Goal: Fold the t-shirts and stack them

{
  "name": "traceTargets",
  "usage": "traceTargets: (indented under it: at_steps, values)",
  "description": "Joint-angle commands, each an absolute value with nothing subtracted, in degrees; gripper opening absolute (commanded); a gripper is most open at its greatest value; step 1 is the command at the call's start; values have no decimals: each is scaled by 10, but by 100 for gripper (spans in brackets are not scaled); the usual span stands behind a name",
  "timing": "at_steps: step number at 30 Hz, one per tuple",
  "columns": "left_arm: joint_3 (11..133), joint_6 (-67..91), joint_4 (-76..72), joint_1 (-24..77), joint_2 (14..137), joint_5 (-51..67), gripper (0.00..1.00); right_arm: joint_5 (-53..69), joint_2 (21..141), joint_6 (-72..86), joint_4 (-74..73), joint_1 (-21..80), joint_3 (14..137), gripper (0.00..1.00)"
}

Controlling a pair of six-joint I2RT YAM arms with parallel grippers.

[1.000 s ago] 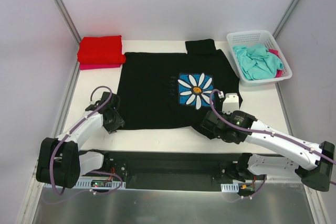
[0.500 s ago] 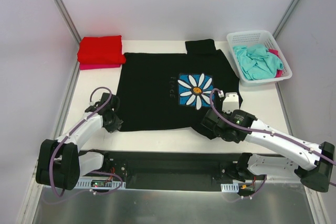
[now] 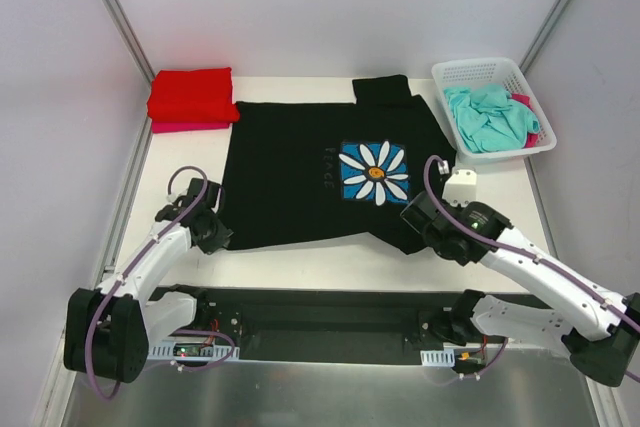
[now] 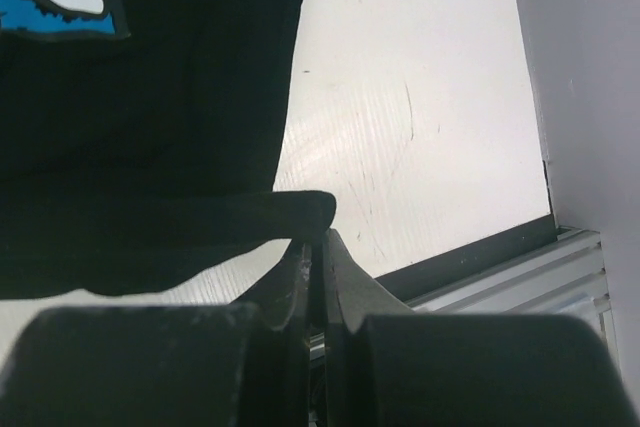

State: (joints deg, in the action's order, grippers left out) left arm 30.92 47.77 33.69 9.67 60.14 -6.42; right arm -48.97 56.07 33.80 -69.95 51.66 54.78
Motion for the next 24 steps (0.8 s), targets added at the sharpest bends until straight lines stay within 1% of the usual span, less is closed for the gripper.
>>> traceTargets:
  at_steps: [1,6,14,16,24]
  values:
    - [355,467,403,94,560,-84,0,-522,534,291,-711,486,575,1]
    - [386,468,433,94,541,-82,0,-514,518,288,-717,481,581,1]
    - [386,468,465,94,497,-84,0,-507,474,323,-766,481,568,1]
    - [389,468,476,94,482,-84,0,-494,454,316,-762,482,570,1]
    - [409,474,502,95,441,-63,0,-459,439,325,-783,490,585,1]
